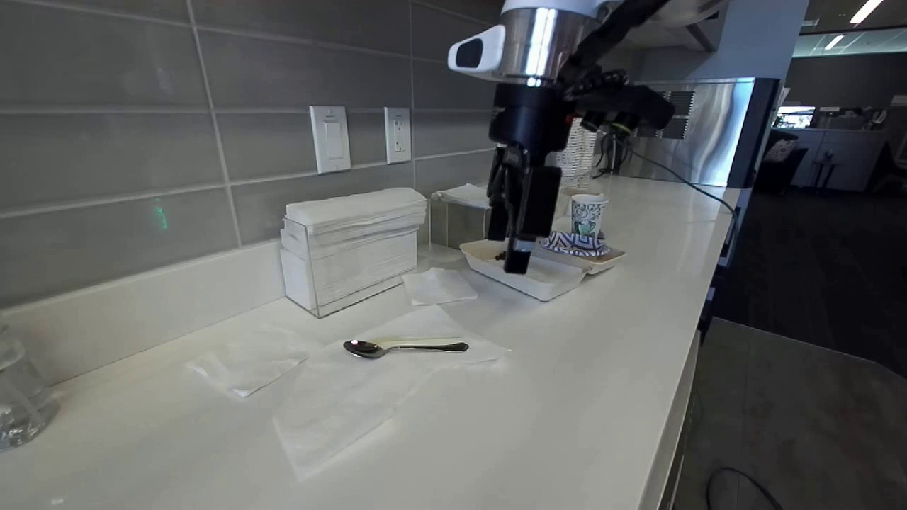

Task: Pick up this phone get some of the objects from the disposable plate and put them in the bowl

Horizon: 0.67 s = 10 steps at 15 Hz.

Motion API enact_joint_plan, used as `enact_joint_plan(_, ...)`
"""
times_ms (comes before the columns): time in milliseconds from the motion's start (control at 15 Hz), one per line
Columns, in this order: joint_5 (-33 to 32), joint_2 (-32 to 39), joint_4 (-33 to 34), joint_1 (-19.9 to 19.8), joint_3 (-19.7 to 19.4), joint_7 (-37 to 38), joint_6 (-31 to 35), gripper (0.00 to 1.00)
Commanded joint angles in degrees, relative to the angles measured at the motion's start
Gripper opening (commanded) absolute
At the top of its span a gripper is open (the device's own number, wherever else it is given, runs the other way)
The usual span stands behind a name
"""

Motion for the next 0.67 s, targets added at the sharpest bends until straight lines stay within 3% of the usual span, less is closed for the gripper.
enact_joint_plan(0, -6.9, 6.8, 3.2, -1.8, 2.5, 0.7, 4.5, 1.00)
enact_joint_plan(333, -11.5, 13.0, 4.9, -2.6, 4.1, 4.9, 7.9, 1.00)
enact_joint_plan(600, -10.0, 17.1, 6.9, -2.9, 5.3, 6.2, 12.1, 1.00)
